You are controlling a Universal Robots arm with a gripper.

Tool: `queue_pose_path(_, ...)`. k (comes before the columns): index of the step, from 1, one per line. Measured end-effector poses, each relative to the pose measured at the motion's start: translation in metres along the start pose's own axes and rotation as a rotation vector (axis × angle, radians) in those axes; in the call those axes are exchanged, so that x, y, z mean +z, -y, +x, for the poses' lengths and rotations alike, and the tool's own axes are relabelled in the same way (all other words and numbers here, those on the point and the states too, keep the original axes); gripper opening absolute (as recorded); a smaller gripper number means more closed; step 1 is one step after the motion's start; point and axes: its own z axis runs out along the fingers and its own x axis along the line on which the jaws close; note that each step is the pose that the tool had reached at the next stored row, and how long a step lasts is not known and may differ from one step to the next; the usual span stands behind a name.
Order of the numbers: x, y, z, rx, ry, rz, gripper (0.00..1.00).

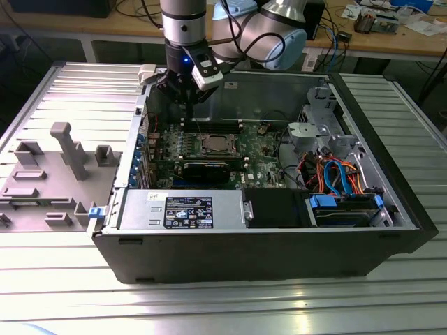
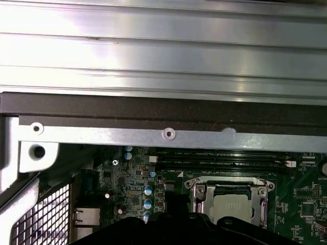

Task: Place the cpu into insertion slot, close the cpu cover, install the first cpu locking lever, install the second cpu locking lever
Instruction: 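Install the first cpu locking lever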

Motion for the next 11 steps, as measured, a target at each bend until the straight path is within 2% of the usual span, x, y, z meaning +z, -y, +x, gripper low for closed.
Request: queue_pose_path(11,0.0001,0.0,-0.0013,0.0,0.0001,-0.0001,0.11)
